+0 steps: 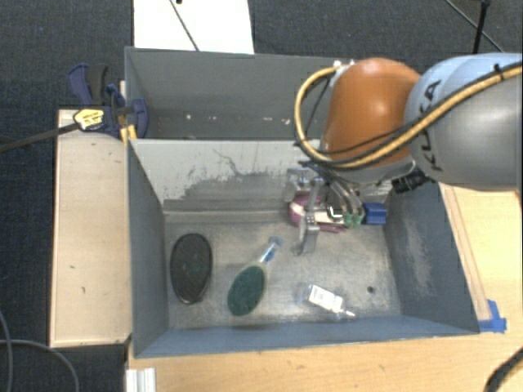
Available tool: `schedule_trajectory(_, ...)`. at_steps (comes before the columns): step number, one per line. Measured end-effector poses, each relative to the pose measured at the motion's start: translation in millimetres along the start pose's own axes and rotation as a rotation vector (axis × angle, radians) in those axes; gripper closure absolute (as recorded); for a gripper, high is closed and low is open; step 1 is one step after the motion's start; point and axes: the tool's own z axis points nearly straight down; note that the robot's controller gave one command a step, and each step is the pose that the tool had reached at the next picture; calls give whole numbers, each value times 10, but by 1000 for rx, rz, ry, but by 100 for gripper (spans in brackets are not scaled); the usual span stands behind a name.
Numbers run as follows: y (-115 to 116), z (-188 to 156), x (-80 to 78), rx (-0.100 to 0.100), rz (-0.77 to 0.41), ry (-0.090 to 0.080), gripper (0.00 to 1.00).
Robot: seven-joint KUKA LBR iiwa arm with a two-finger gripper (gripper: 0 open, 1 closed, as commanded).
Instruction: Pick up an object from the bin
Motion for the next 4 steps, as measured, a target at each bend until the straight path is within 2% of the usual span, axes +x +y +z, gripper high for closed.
schedule_trajectory(1,786,1010,360,2,-390,-3,0)
schedule_trajectory(2,931,1109,921,3,-564,-21,0)
schedule_trajectory(3,929,1134,958,1,-558,-8,100)
schedule_trajectory(4,459,1007,726,5,-1486,-7,100)
